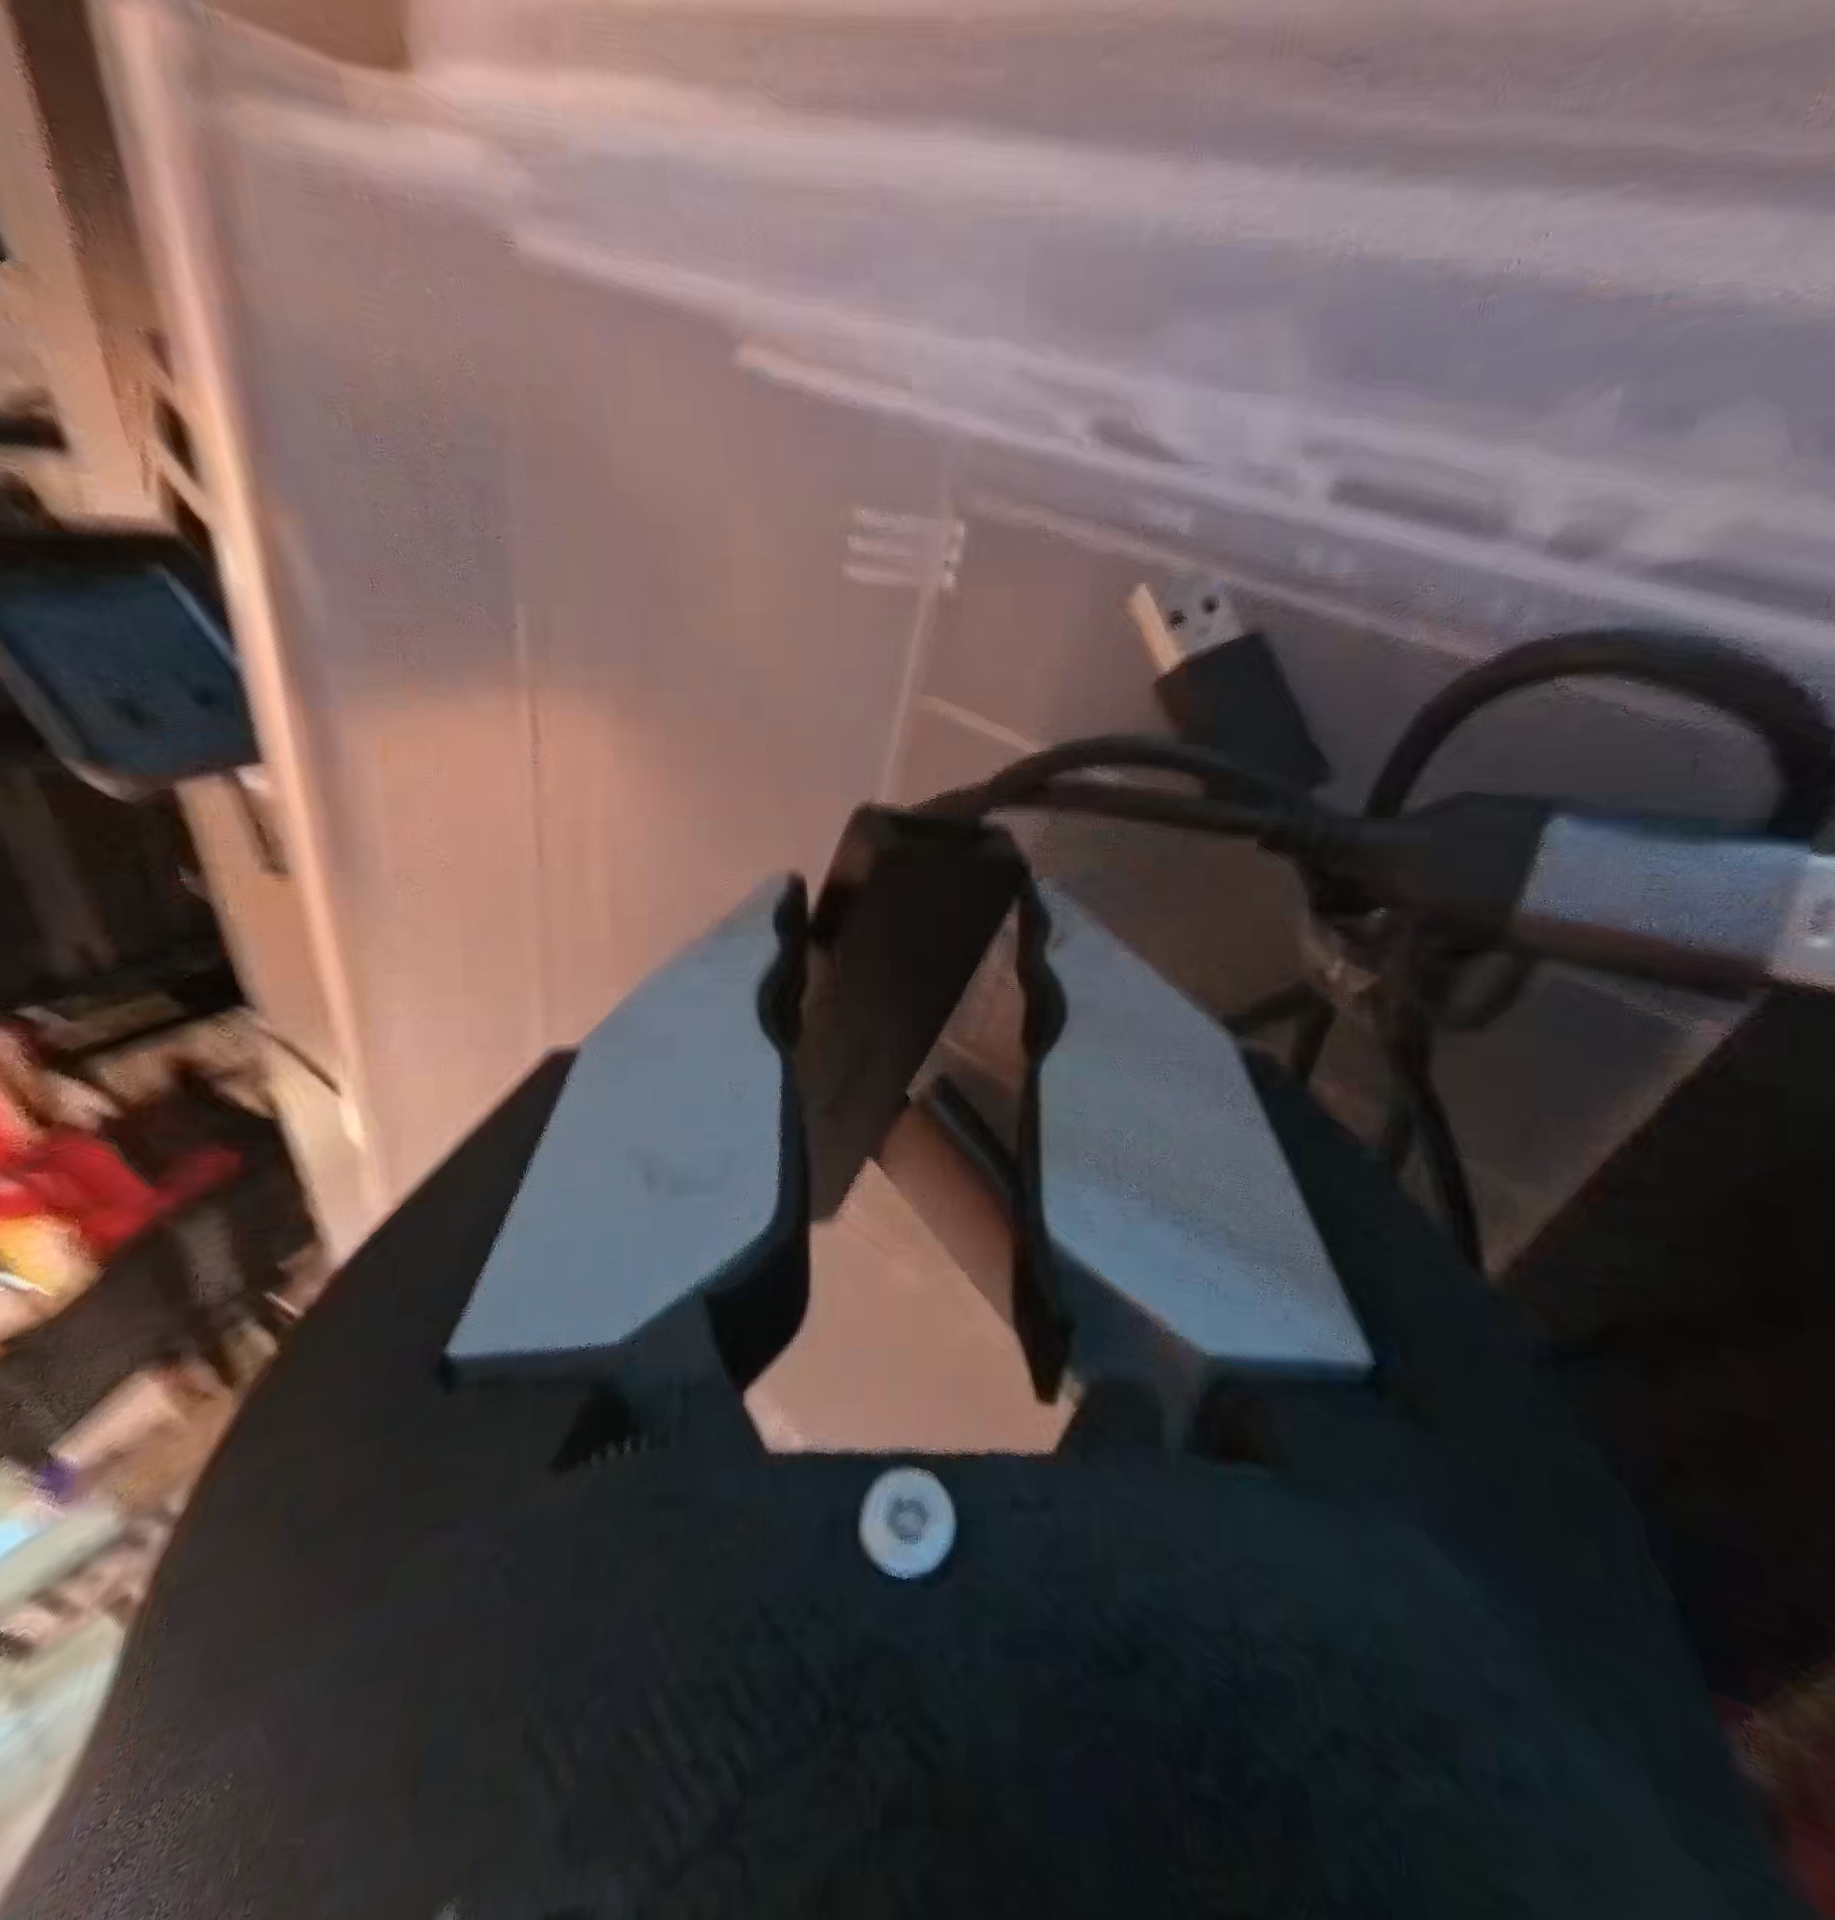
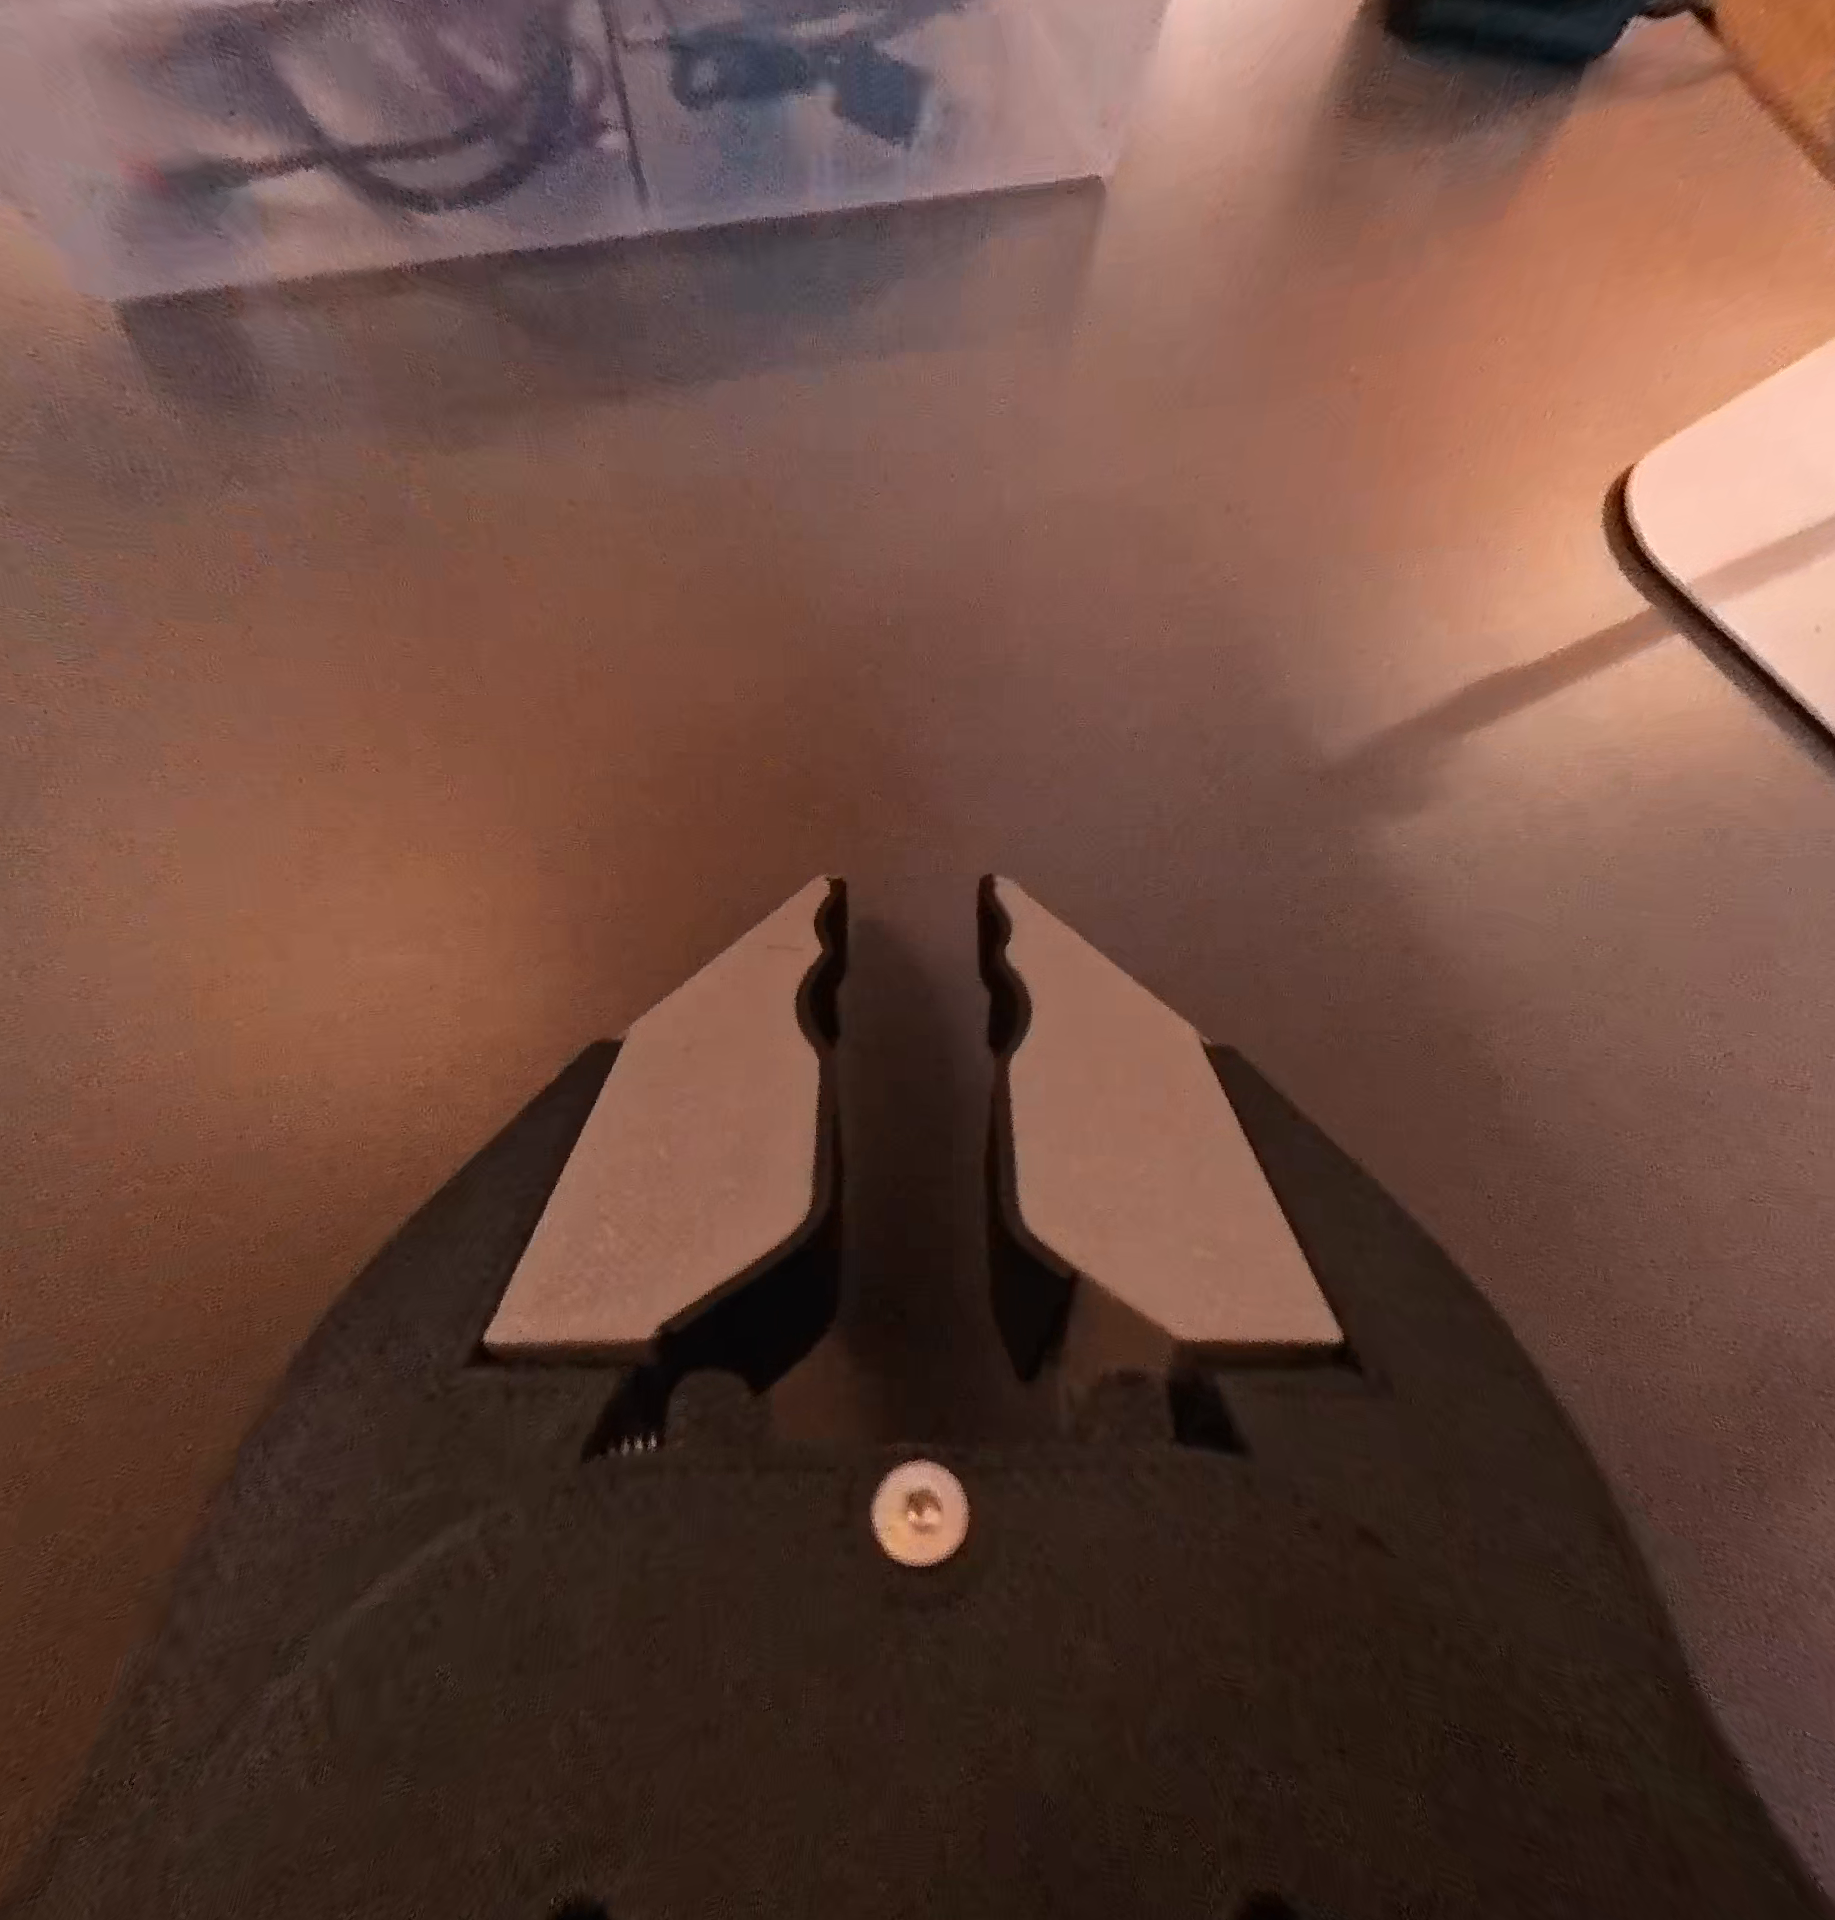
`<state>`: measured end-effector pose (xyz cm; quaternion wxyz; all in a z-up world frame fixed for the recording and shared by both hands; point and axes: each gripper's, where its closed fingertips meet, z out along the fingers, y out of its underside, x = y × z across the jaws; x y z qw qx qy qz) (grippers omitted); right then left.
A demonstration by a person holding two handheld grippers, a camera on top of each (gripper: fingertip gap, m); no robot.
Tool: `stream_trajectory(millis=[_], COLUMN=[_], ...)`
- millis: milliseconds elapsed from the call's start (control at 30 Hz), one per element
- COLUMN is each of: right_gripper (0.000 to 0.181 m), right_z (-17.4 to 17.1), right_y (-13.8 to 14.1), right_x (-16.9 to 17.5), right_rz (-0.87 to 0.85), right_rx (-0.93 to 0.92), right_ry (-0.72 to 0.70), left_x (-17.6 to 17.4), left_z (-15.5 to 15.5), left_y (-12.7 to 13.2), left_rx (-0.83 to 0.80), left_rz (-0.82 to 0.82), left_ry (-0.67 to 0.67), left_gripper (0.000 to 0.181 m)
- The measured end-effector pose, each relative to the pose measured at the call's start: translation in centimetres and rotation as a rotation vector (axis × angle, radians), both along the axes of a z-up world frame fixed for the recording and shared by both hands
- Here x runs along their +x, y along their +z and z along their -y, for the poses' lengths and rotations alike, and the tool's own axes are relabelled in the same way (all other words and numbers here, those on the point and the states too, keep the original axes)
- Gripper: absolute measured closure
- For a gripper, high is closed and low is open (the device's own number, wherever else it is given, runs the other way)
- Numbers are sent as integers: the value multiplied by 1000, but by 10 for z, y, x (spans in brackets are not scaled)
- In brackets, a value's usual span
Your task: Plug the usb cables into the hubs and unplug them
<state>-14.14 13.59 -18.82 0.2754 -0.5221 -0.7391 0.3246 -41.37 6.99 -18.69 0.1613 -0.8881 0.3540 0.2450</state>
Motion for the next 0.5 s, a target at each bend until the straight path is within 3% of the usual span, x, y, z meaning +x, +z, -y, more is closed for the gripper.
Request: stream_trajectory(millis=[67, 167, 233, 333, 500], right_gripper=[161, 161, 163, 165, 166], right_z=[-2, -6, -7, -9, -13], right_y=[2, 0, 3, 9, 14], right_x=[0, -2, -2, -2, -3], right_rz=[-5, 19, 0, -36, -64], right_rx=[-30, -64, -72, -81, -88], right_ry=[-11, -38, -48, -62, -88], left_x=[-2, -20, -20, -20, -1], left_z=[-9, -11, -14, -7, 8], left_y=[2, 8, 29, 87, 213], left_rx=[49, 38, 137, 323, 658], left_rz=[-98, -221, -289, -379, -419], left_ry=[-138, -55, -73, -38, 40], left_gripper=[146, 147, 147, 147, 147])
